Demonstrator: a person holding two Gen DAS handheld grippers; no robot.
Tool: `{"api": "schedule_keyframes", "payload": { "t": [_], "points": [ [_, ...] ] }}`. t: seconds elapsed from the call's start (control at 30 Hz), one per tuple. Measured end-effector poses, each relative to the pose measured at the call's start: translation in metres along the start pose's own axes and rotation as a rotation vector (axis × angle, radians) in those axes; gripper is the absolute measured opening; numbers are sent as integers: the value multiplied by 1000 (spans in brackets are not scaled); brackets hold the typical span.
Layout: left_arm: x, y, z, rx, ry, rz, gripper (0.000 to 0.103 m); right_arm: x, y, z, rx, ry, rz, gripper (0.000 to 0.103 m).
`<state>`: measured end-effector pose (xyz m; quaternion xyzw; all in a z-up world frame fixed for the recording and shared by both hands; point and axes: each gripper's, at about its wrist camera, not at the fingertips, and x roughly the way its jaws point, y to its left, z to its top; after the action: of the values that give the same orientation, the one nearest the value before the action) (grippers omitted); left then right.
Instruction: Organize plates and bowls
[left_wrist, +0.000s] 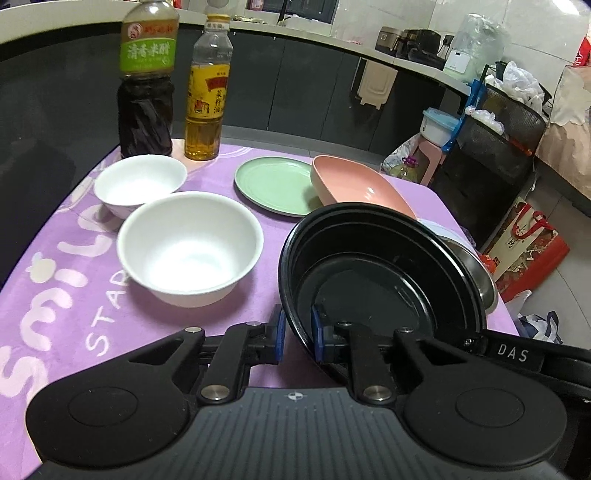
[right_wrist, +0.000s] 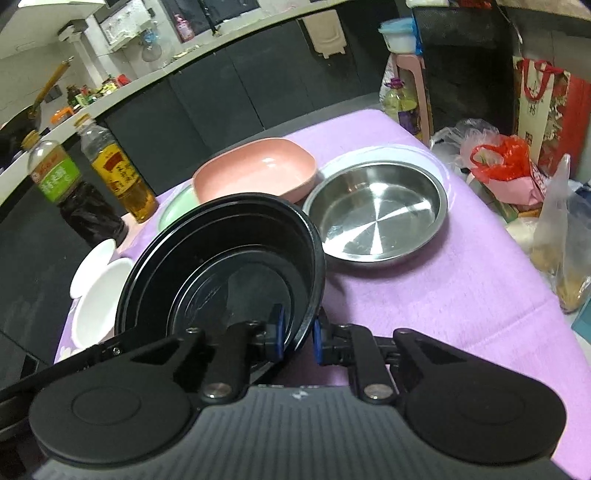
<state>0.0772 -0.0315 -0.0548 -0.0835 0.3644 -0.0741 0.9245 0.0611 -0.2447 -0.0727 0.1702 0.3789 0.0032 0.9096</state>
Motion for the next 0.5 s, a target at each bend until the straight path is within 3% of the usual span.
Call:
{"api": "schedule_keyframes", "payload": {
  "t": [0.5],
  "points": [
    [-66,16,-31,20,-41,33,14,-42,23,-31,-81,8,58,15]
  ]
}}
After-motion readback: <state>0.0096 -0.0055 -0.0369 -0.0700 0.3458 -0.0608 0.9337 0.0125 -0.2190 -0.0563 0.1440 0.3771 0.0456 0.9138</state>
